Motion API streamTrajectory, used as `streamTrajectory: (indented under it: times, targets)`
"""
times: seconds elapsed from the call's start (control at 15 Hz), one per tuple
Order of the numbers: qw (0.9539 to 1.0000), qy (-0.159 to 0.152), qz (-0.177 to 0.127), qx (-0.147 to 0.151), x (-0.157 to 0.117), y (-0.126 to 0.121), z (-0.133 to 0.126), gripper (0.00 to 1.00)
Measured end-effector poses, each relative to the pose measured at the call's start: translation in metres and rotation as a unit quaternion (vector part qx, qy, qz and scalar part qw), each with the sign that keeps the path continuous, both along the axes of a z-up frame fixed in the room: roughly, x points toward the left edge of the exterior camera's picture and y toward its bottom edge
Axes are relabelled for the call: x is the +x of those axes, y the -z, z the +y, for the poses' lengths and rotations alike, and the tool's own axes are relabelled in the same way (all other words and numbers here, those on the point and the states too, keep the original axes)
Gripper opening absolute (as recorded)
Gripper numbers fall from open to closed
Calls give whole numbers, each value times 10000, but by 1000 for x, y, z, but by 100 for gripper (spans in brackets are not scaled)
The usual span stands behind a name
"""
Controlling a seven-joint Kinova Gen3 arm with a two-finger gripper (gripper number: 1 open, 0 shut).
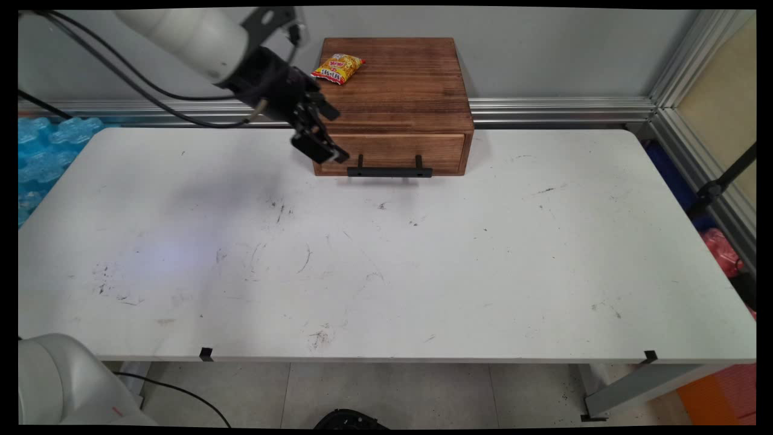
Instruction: Open the drawer
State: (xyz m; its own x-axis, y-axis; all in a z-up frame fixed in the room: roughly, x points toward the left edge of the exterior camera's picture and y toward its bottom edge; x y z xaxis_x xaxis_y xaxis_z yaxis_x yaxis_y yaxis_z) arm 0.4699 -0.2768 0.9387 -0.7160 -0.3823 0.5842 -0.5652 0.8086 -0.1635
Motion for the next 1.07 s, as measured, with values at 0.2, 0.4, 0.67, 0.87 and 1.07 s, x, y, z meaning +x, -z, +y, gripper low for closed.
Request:
streamTrajectory:
  times: [0.2, 0.4, 0.67, 0.87, 1.07]
  targets:
    - [9996, 126, -214, -122, -16, 16, -16, 100]
    - [9988, 208, -405, -195, -28, 32, -30, 100]
    - [9972, 292, -649, -232, -43, 59, -51, 100]
    - [9961, 301, -802, -229, -49, 78, -64, 100]
    - [9951, 296, -917, -229, -53, 94, -77, 100]
